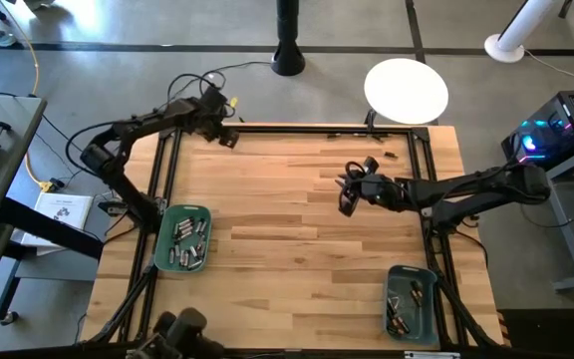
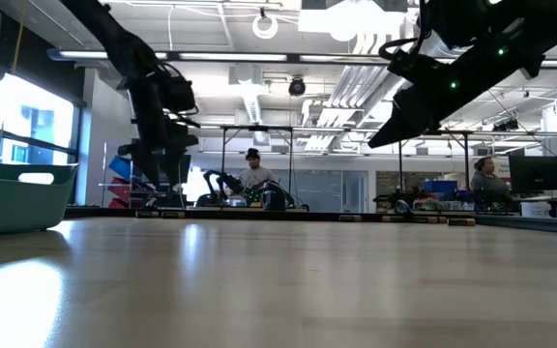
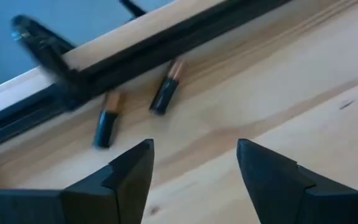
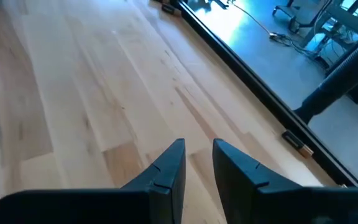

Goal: Sort batteries
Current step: Put the black battery into the blue bin

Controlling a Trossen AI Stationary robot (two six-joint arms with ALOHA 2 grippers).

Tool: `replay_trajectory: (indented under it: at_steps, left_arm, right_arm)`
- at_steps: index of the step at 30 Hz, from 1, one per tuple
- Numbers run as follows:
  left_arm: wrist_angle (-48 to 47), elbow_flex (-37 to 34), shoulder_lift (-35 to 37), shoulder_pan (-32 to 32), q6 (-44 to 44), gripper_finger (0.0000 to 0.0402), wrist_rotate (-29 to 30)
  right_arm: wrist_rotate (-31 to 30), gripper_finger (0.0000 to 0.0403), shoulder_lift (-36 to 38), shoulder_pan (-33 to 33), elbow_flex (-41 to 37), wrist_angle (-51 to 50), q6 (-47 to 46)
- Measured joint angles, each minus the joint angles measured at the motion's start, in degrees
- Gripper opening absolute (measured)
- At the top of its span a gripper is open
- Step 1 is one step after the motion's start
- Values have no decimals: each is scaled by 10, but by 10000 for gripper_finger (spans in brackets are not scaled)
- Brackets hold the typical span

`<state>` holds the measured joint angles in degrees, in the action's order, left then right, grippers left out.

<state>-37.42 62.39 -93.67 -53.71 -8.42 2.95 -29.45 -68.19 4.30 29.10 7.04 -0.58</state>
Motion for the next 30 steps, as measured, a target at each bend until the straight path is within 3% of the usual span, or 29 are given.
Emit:
replay_trajectory:
  at_steps: [9, 17, 23, 26, 30]
  left_arm:
    - [35, 0, -80, -31, 33, 166, -10]
    - [83, 18, -136, -29, 57, 163, 25]
    - [39, 64, -194, -25, 87, 153, 20]
    - [20, 78, -201, -14, 105, 123, 28]
    - [12, 80, -182, 2, 128, 43, 39]
  right_arm:
    - [2, 73, 0, 10, 0, 6, 6]
    - [4, 73, 0, 10, 0, 13, 1]
    - [8, 73, 0, 10, 0, 14, -9]
    - [15, 73, 0, 8, 0, 13, -13]
    - [17, 73, 1, 1, 0, -2, -20]
